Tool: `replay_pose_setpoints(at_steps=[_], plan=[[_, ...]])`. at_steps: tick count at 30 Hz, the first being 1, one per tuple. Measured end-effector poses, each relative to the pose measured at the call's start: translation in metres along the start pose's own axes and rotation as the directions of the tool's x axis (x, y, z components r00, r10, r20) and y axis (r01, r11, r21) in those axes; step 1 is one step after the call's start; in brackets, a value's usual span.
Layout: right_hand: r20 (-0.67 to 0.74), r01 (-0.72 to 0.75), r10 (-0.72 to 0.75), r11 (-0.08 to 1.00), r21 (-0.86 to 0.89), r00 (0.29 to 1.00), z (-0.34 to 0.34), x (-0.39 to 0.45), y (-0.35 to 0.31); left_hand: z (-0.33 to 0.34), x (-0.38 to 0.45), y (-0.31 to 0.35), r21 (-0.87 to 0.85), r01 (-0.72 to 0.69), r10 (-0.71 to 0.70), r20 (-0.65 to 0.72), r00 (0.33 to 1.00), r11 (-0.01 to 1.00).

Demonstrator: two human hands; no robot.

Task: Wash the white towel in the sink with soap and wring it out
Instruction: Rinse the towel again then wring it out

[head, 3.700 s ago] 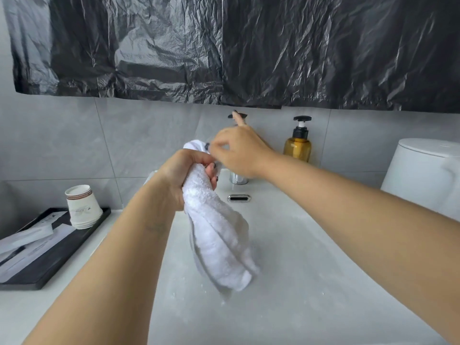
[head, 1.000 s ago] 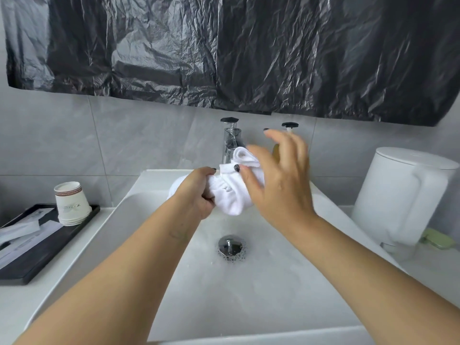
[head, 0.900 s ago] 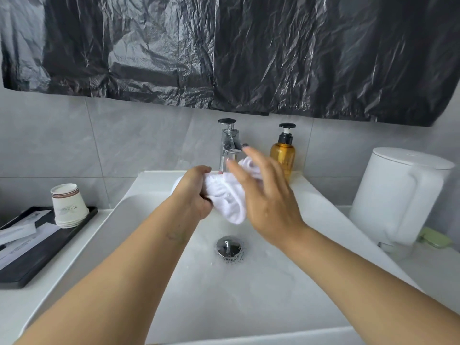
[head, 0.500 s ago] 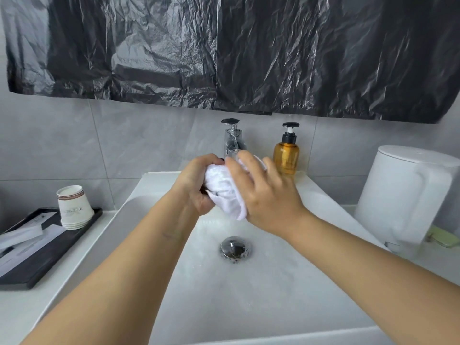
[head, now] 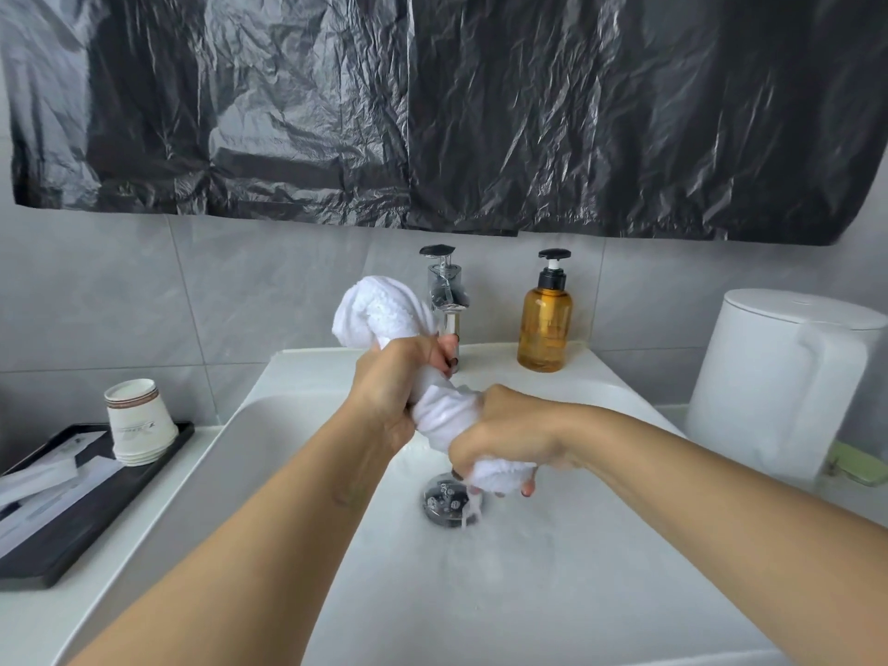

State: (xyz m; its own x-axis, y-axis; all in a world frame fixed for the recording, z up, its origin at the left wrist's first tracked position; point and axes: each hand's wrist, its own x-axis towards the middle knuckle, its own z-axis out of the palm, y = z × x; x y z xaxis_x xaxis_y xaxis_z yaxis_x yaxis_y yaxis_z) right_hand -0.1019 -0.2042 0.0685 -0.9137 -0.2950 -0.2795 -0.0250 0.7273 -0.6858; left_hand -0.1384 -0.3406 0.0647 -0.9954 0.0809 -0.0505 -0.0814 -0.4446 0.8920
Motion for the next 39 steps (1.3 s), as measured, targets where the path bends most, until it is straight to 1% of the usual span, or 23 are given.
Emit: replay_pose_setpoints(at_steps=[2,5,7,9,11,13,16,19,22,24,26,28,29,31,32,33,34,36,37,38,39], plan=[[0.126,-0.02,0.011,0.998,0.067,0.992,0.0,0.0,0.009,0.003,-0.004,-0.002,0.036,0.005,-0.007,0.054,0.999,0.999],[0.31,-0.036,-0.022,0.983,0.179,0.951,0.003,0.003,0.02,0.006,-0.009,-0.006,0.008,0.019,-0.02,0.122,0.992,1.0],[0.426,-0.054,-0.035,0.979,0.195,0.904,0.002,0.003,0.022,0.007,-0.011,-0.008,0.005,0.008,-0.009,0.167,0.986,1.0],[0.541,-0.084,-0.034,0.978,0.191,0.84,0.0,0.002,0.022,0.007,-0.012,-0.009,0.014,-0.016,0.013,0.201,0.98,1.0],[0.619,-0.117,-0.058,0.964,0.239,0.783,0.002,0.003,0.024,0.006,-0.014,-0.008,0.042,-0.027,0.016,0.237,0.971,0.999],[0.651,-0.14,-0.106,0.939,0.314,0.752,0.006,0.006,0.029,0.005,-0.016,-0.008,0.073,-0.036,0.014,0.283,0.959,0.997],[0.66,-0.142,-0.172,0.908,0.393,0.731,0.01,0.008,0.035,0.004,-0.017,-0.009,0.086,-0.051,0.018,0.35,0.937,0.995],[0.665,-0.143,-0.193,0.898,0.415,0.721,0.009,0.01,0.035,0.005,-0.017,-0.009,0.059,-0.046,0.023,0.352,0.936,0.997],[0.688,-0.149,-0.236,0.88,0.451,0.686,0.009,0.012,0.037,0.004,-0.015,-0.011,0.04,-0.059,0.04,0.376,0.926,0.997],[0.674,-0.136,-0.242,0.879,0.457,0.698,0.011,0.012,0.038,0.005,-0.016,-0.01,0.047,-0.063,0.04,0.392,0.919,0.997],[0.617,-0.099,-0.212,0.897,0.431,0.758,0.014,0.01,0.037,0.003,-0.014,-0.01,0.051,-0.057,0.032,0.405,0.914,0.997],[0.51,-0.035,-0.227,0.89,0.455,0.83,0.014,0.005,0.037,0.003,-0.016,-0.006,0.056,-0.022,-0.004,0.415,0.91,0.998],[0.483,-0.015,-0.256,0.872,0.489,0.838,0.011,0.002,0.039,0.003,-0.017,-0.004,0.042,0.011,-0.028,0.426,0.904,0.999],[0.482,-0.003,-0.339,0.815,0.579,0.808,-0.002,-0.007,0.041,0.004,-0.019,0.003,-0.037,0.08,-0.056,0.424,0.904,0.996],[0.472,0.008,-0.384,0.782,0.624,0.793,-0.012,-0.011,0.042,0.005,-0.02,0.006,-0.094,0.092,-0.045,0.42,0.906,0.991],[0.444,0.017,-0.407,0.752,0.659,0.798,-0.021,-0.014,0.043,0.006,-0.021,0.01,-0.148,0.094,-0.022,0.424,0.906,0.985],[0.401,0.021,-0.392,0.736,0.677,0.828,-0.029,-0.016,0.041,0.005,-0.02,0.013,-0.189,0.097,-0.005,0.435,0.9,0.977],[0.25,0.07,-0.303,0.753,0.655,0.92,-0.04,-0.012,0.036,0.002,-0.022,0.019,-0.238,0.165,-0.023,0.506,0.862,0.957],[0.153,0.114,-0.277,0.75,0.652,0.949,-0.043,-0.008,0.032,0.0,-0.022,0.02,-0.25,0.25,-0.065,0.572,0.818,0.935],[0.057,0.163,-0.271,0.72,0.674,0.961,-0.044,-0.002,0.025,-0.003,-0.021,0.02,-0.246,0.322,-0.105,0.624,0.774,0.914],[-0.018,0.215,-0.291,0.665,0.716,0.957,-0.045,0.003,0.018,-0.003,-0.023,0.021,-0.226,0.37,-0.134,0.667,0.733,0.901]])
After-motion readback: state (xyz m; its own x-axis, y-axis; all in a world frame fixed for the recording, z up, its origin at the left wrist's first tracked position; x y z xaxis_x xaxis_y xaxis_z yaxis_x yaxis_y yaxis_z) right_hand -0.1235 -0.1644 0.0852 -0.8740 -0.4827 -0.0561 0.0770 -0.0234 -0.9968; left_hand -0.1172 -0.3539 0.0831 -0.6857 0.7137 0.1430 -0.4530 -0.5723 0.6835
